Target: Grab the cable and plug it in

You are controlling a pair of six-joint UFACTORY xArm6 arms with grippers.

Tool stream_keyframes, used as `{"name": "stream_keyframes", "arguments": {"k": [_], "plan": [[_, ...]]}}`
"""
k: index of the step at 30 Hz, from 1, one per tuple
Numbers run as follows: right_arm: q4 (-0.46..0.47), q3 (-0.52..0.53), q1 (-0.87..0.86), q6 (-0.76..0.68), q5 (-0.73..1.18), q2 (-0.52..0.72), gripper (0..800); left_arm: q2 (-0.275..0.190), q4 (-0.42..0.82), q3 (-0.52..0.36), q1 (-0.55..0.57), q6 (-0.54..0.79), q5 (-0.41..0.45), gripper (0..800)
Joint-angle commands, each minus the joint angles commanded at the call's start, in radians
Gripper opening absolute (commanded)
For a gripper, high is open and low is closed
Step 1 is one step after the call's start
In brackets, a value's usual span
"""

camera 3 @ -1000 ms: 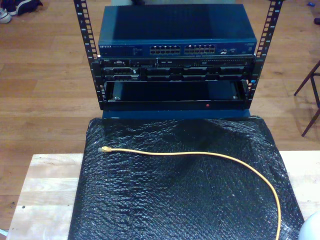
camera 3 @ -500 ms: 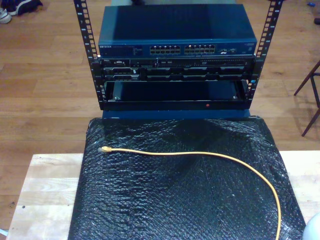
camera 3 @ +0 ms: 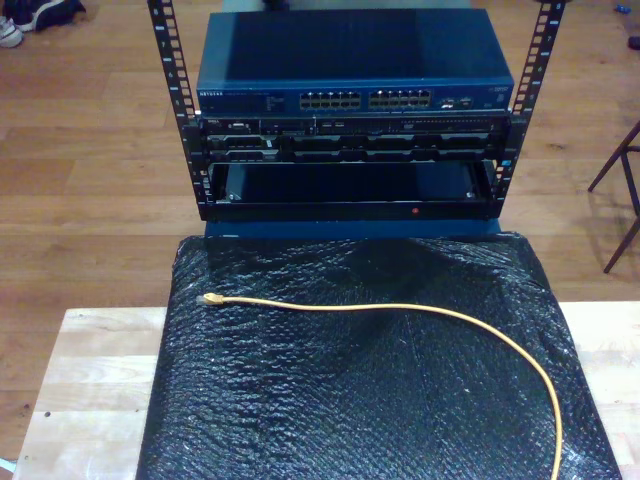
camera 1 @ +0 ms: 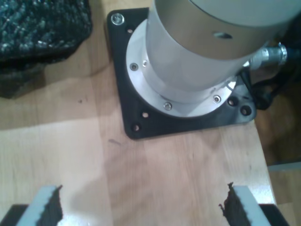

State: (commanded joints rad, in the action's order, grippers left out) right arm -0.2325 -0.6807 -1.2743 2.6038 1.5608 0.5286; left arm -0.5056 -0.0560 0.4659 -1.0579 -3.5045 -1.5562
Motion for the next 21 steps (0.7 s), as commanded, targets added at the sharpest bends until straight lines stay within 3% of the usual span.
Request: {"name": "stream_keyframes", "arguments": {"k": [11,21], "plan": [[-0.175,-0.166,0.06,-0.157,0.249,-0.074,798,0.002,-0.038,0.025,0.078,-0.083,-0.002,800],[-0.316,-0.213,0.196,-0.382,0.267,-0.089,798,0.002,-0.066,0.051,0.19,-0.213,-0.008,800]]}}
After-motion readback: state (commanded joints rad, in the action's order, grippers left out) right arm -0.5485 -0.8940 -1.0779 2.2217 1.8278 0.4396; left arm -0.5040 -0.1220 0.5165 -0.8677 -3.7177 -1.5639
